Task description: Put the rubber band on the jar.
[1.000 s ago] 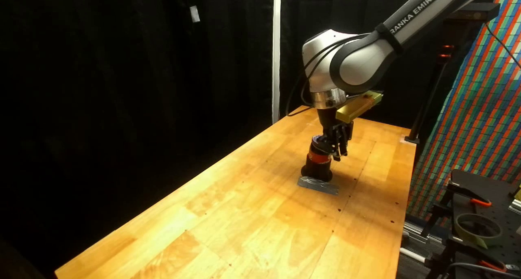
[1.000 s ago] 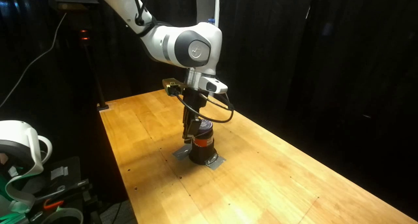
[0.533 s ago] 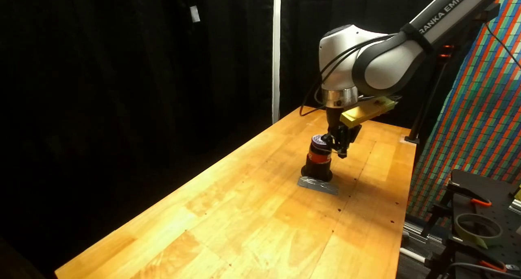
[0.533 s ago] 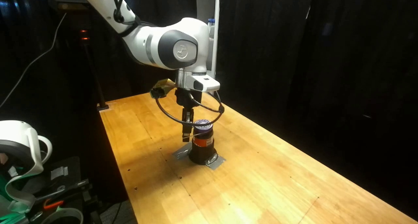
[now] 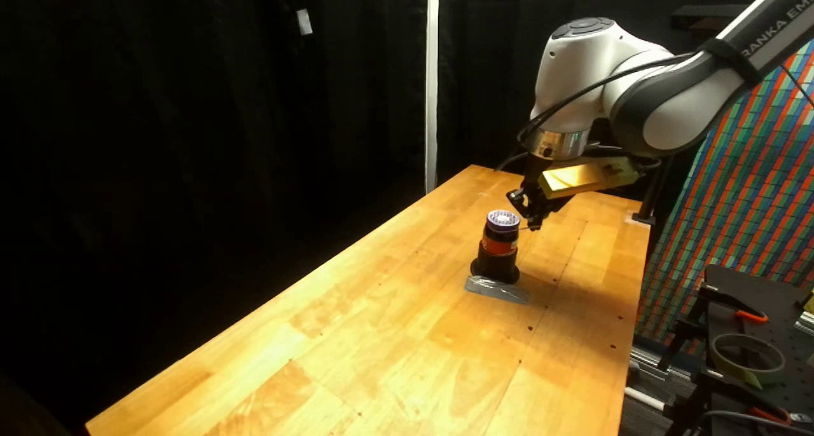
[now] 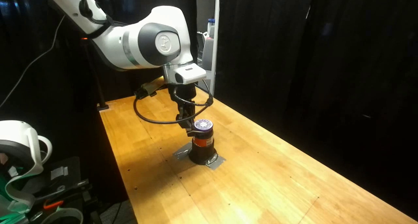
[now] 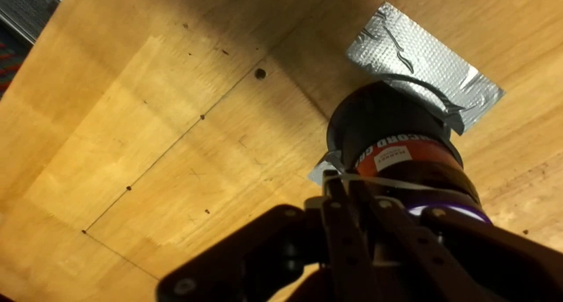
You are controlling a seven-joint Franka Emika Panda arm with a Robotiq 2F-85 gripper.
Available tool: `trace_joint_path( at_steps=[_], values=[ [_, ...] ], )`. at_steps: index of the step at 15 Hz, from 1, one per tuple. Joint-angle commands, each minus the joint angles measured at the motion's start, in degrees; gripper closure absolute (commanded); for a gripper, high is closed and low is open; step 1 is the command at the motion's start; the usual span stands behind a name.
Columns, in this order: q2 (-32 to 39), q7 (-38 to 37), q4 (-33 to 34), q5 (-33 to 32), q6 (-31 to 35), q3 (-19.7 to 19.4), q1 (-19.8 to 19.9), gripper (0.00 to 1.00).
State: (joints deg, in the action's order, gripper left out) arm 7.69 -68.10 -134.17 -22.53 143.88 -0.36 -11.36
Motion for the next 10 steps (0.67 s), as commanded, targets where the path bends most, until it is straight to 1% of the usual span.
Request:
trace_joint_path(
  at_steps=[1, 3, 8, 9, 10],
  values=[
    [-4.6, -11.0, -4.5, -7.2, 3.5, 0.2, -0.1, 0.89],
    [-4.8, -15.8, -5.2, -10.5, 4.8, 0.9, 0.1, 0.88],
    [-4.4, -27.3, -6.1, -17.8, 8.6, 1.9, 0.3, 0.9],
    [-4.0, -30.2, -6.1, -19.7, 9.5, 0.9, -0.7, 0.9],
    [-3.8, -32.9, -6.0, -21.8, 9.7, 0.9, -0.7, 0.89]
  ],
)
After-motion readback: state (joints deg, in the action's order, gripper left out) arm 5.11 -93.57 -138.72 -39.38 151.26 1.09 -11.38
